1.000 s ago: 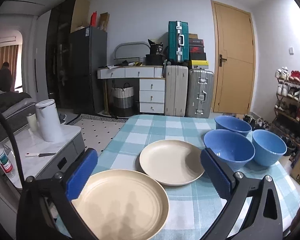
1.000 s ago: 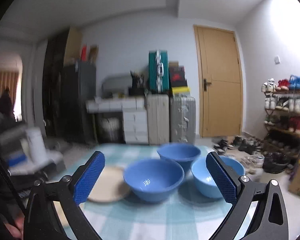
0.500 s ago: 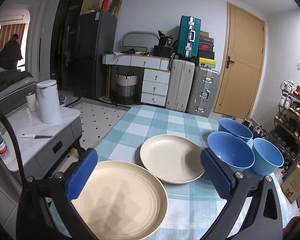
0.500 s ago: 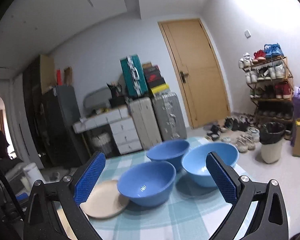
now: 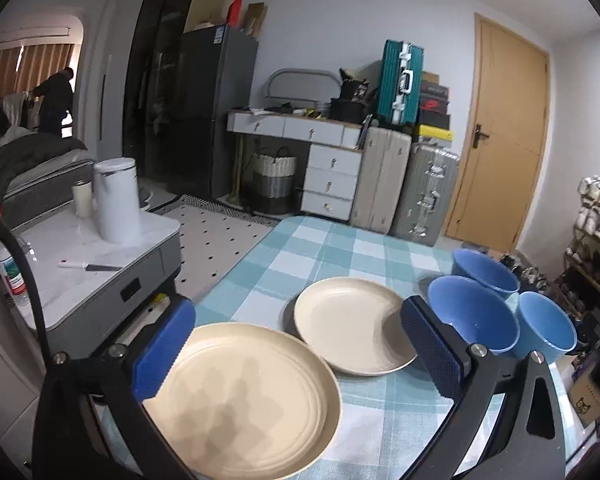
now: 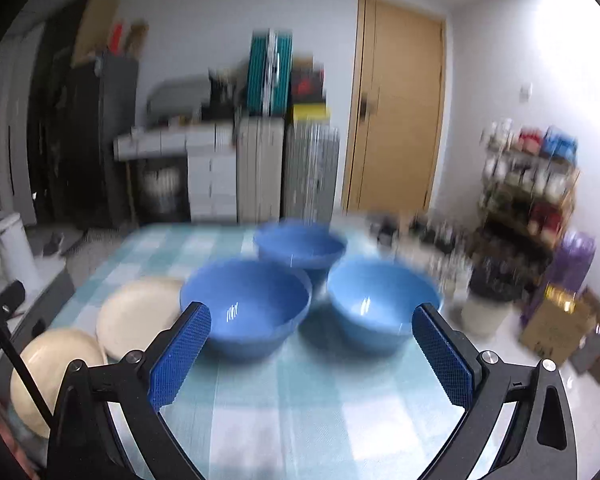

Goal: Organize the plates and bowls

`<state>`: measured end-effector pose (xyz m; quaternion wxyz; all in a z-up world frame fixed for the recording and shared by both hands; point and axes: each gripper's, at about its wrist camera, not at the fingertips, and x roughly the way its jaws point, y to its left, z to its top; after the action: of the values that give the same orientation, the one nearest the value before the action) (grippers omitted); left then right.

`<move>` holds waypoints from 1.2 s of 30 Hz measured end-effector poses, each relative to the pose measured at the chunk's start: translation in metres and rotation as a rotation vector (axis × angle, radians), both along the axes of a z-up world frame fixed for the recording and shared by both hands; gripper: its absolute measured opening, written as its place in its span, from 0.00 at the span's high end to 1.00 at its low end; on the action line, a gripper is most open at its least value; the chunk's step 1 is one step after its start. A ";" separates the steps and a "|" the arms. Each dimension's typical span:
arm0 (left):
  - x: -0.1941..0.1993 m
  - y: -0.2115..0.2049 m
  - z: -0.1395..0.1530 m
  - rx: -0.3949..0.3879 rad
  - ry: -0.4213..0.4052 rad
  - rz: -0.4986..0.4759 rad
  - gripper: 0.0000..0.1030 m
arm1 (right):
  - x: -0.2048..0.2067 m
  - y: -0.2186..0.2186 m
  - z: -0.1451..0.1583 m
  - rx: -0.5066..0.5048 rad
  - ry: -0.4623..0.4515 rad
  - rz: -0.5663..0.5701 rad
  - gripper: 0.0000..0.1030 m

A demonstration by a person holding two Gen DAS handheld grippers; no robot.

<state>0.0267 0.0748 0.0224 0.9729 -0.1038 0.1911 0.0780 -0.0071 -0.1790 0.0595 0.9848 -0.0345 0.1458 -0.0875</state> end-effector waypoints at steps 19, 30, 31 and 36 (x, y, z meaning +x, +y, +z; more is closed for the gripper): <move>0.000 0.009 -0.005 -0.017 0.014 -0.034 0.00 | 0.011 -0.005 -0.022 0.083 -0.009 0.254 0.01; 0.013 -0.001 -0.016 0.123 0.162 0.004 0.00 | 0.030 -0.006 -0.041 0.174 0.072 0.300 0.01; 0.013 0.001 -0.015 0.108 0.169 -0.002 0.00 | 0.028 -0.006 -0.042 0.180 0.067 0.319 0.01; 0.033 0.026 -0.011 0.083 0.314 0.050 0.00 | 0.024 -0.006 -0.046 0.289 0.070 0.327 0.01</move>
<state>0.0602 0.1003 0.0112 0.9323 -0.0545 0.3350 0.1252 0.0166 -0.1849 0.0135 0.9749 0.0807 0.1836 0.0964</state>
